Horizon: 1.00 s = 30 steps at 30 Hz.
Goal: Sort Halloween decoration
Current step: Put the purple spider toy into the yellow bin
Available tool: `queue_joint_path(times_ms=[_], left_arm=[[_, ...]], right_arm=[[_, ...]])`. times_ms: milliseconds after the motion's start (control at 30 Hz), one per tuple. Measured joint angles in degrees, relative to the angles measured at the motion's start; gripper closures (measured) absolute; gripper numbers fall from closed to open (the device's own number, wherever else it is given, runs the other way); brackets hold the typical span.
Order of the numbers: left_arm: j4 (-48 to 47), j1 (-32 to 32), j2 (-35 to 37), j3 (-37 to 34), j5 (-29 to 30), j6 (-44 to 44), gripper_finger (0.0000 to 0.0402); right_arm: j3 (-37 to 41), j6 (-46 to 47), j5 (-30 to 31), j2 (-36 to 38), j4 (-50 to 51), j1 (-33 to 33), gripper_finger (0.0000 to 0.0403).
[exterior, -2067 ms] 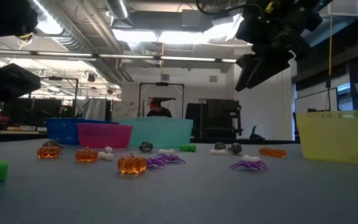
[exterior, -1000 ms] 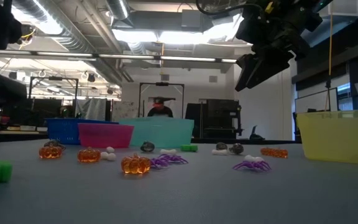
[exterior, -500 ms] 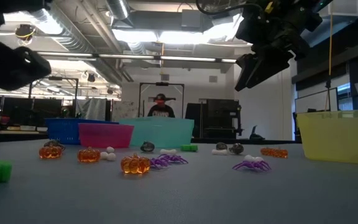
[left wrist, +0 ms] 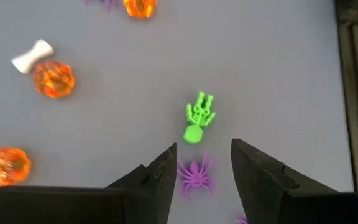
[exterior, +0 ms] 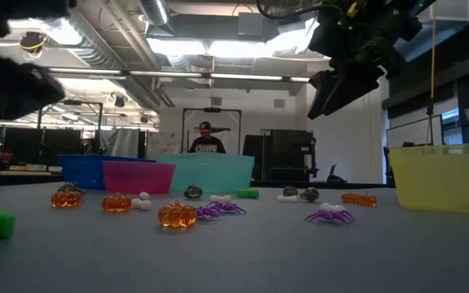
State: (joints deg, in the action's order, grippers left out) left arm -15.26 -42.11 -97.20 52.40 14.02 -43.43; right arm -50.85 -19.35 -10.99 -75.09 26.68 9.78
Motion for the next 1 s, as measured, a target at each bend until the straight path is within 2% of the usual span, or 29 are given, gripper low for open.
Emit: queue_joint_path(times_ms=[333,633,1000], left_arm=[[0.85,-1.33,-3.41,0.04,0.50,-1.92,0.0266],[-0.55,-1.57,-3.48,0.04,1.20,-7.00,0.0266],[-2.50,-1.70,-3.48,0.02,1.17,-7.22,0.0266]], right_arm=[[0.00,0.01,-0.02,0.00,-0.04,-0.02,0.0182],[0.00,0.01,-0.02,0.00,-0.07,-0.01,0.0182],[0.00,0.00,-0.02,0.00,-0.07,-0.02,0.0182]])
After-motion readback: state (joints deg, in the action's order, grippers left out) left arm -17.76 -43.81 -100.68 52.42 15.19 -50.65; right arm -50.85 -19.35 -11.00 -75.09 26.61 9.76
